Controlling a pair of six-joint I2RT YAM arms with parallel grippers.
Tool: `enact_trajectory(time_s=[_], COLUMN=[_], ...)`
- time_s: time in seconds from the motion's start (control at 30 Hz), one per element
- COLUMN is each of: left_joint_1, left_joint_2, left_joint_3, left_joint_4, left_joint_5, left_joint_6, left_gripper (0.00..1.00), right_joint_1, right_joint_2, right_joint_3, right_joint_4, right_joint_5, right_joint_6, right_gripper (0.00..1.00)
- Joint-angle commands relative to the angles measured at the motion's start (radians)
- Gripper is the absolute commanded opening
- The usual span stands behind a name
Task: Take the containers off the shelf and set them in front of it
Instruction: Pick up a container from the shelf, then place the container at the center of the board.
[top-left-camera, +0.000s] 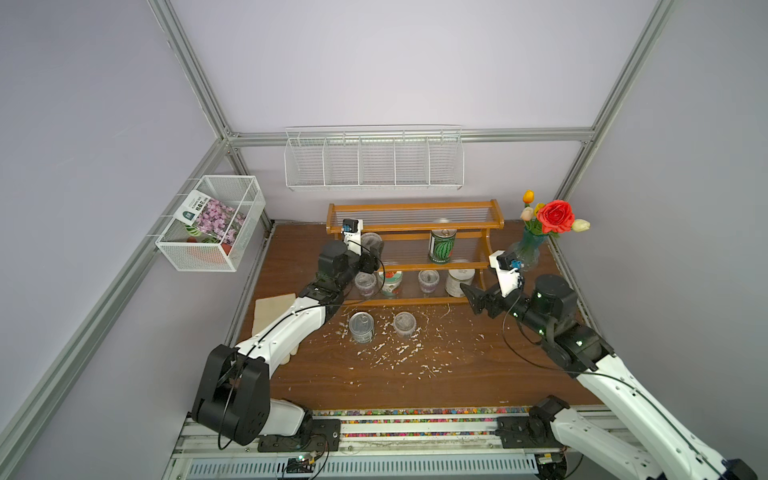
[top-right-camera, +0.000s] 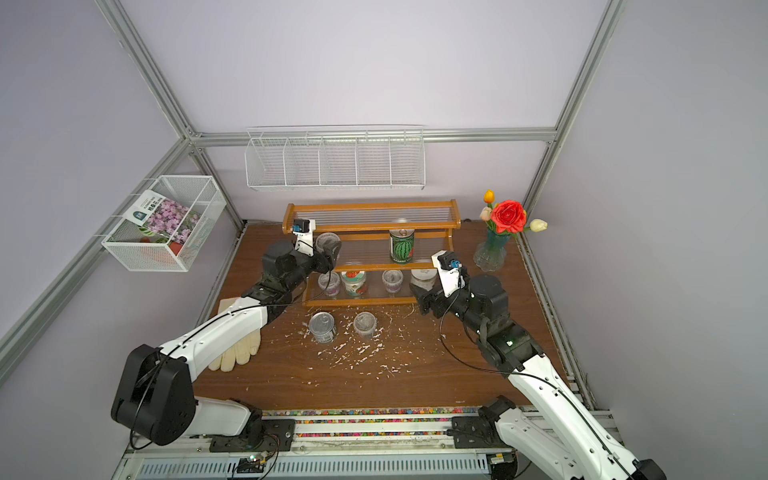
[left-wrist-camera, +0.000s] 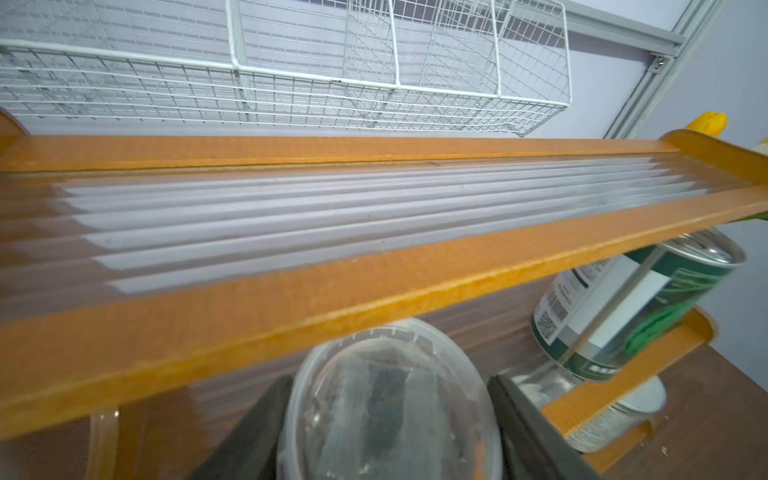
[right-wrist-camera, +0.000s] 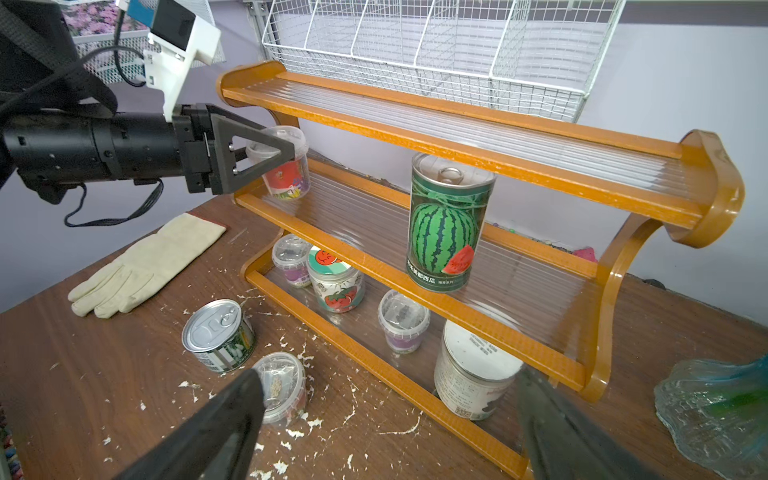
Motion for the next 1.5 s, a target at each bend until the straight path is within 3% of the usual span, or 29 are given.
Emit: enact_trajectory(time_s=[0.0,0.13,0.33,0.5,0.63,0.8,0.9,1.13,1.47], left_joint_1=[-0.016,-0.075,-0.3,-0.501,-0.601,-0.698,-0.73,-0.73,-0.708], left_joint_2=[-0.059,-0.171,-0.278,-0.225,-0.129,0.059,0.156,0.352,0.479], left_joint_3=[-0.029,-0.08,-0.174,-0.228,-0.264,-0.198,-0.154,-0.077,0.013], left_joint_4=[-0.071,-0.124,-0.146,-0.068,0.064,0.133,0.165,0.266,0.205], left_joint_5=[0.071,0.051,-0.083,-0.211,-0.273,-0.362,-0.434,-0.428,-0.422], left_joint_6=[-0.021,-0.033,-0.089,-0.151,-0.196,-0.236,-0.26,-0.283,-0.271], left_gripper=[0.6,0.6,0.6,0.6,0.6,0.6,0.6,0.6,0.62], right_joint_1=[-0.008,-0.007,-0.011,-0.034,-0.079,-0.157,-0.194,-0.225,-0.235], right_joint_2=[0.007,0.008,0.01,0.0,-0.013,-0.031,-0.04,-0.047,-0.053], right_joint_3=[0.036,0.049,0.043,0.038,0.054,0.07,0.08,0.084,0.056], right_joint_4=[-0.006,-0.025,-0.048,-0.074,-0.147,-0.217,-0.235,-0.239,-0.204], right_joint_5=[-0.037,-0.05,-0.053,-0.037,-0.038,-0.048,-0.053,-0.054,-0.063], right_joint_6=[-0.003,-0.009,-0.017,-0.007,-0.014,-0.016,-0.015,-0.017,-0.01], right_gripper=[0.97,0.97,0.97,0.97,0.97,0.97,0.97,0.97,0.97])
